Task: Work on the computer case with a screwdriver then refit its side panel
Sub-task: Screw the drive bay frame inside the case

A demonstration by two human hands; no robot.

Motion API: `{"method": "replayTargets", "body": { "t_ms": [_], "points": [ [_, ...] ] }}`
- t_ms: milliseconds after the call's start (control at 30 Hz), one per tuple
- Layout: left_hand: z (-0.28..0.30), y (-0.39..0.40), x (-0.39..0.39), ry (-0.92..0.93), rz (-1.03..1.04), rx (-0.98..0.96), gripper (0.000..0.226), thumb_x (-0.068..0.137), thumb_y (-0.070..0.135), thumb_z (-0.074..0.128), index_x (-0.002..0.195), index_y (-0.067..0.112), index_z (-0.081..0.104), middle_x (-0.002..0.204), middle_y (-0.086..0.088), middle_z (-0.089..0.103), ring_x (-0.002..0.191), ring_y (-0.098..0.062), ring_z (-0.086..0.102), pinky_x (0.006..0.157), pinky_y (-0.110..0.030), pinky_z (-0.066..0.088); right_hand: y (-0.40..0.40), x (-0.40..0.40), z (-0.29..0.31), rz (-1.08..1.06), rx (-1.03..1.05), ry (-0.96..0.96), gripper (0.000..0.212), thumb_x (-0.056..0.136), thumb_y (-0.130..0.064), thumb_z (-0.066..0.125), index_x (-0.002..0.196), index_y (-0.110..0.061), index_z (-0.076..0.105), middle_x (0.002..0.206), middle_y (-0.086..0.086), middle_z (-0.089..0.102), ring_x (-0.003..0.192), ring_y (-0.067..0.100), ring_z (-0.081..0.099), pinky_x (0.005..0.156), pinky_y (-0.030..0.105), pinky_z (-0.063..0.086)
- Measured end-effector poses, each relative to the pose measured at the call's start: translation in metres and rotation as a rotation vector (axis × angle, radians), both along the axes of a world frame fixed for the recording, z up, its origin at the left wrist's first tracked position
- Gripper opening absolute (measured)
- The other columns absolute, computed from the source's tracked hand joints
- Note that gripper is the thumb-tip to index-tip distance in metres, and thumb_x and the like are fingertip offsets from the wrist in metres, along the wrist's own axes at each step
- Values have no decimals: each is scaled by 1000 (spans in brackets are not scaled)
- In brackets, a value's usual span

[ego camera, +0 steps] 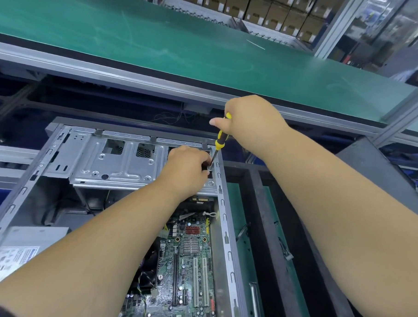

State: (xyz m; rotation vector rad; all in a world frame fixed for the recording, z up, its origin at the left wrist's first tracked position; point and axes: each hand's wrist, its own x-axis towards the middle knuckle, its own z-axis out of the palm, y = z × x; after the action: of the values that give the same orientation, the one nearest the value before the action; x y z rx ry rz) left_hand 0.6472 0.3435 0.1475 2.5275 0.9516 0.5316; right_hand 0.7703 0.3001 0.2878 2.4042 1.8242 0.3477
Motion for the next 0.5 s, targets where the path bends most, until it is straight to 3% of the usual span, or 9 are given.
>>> {"method": "replayTargets", "body": {
  "t_ms": [133, 200, 267, 367, 433, 500],
  "points": [
    [1, 0, 0, 0, -5, 6, 26, 89, 28, 62, 115, 26, 67, 112, 2, 67, 114, -26, 49, 102, -39, 36, 6, -7, -8, -195, 47, -117, 70, 92, -73, 30, 56, -15, 46, 55, 0, 44, 50, 19, 42, 46, 26, 28],
    [1, 0, -1, -4, -5, 3, 26, 89, 28, 63, 114, 25, 68, 111, 1, 67, 113, -26, 50, 101, -39, 37, 1, -6, -9, -167, 84, -89, 72, 91, -76, 22, 58, -16, 45, 57, -2, 45, 53, 20, 46, 48, 27, 28],
    [0, 0, -1, -5, -7, 5, 24, 89, 27, 63, 112, 24, 68, 109, 0, 68, 112, -27, 50, 100, -39, 37, -5, -3, -6, -98, 62, 81, 59, 96, -67, 26, 75, -16, 46, 72, -3, 51, 68, 20, 49, 56, 31, 31],
    [0, 0, -1, -2, -6, 5, 22, 88, 28, 62, 109, 24, 69, 107, 1, 67, 110, -27, 50, 99, -39, 37, -14, 0, 0, 74, 24, 306, 19, 99, -38, 48, 100, -19, 49, 90, 1, 58, 74, 17, 50, 57, 32, 33],
    [0, 0, -1, -6, -5, 5, 21, 88, 28, 62, 108, 25, 69, 107, 1, 67, 110, -27, 49, 99, -39, 36, -14, 0, 1, 144, 47, 247, 18, 98, -37, 55, 97, -20, 48, 80, 0, 54, 73, 19, 48, 57, 32, 32],
    [0, 0, -1, -12, -4, -2, 22, 89, 27, 62, 109, 26, 68, 108, 2, 67, 112, -26, 49, 100, -39, 36, -10, -1, -1, 80, 59, 101, 30, 97, -47, 53, 87, -19, 45, 67, -2, 44, 62, 17, 40, 53, 30, 28]
  ]
}}
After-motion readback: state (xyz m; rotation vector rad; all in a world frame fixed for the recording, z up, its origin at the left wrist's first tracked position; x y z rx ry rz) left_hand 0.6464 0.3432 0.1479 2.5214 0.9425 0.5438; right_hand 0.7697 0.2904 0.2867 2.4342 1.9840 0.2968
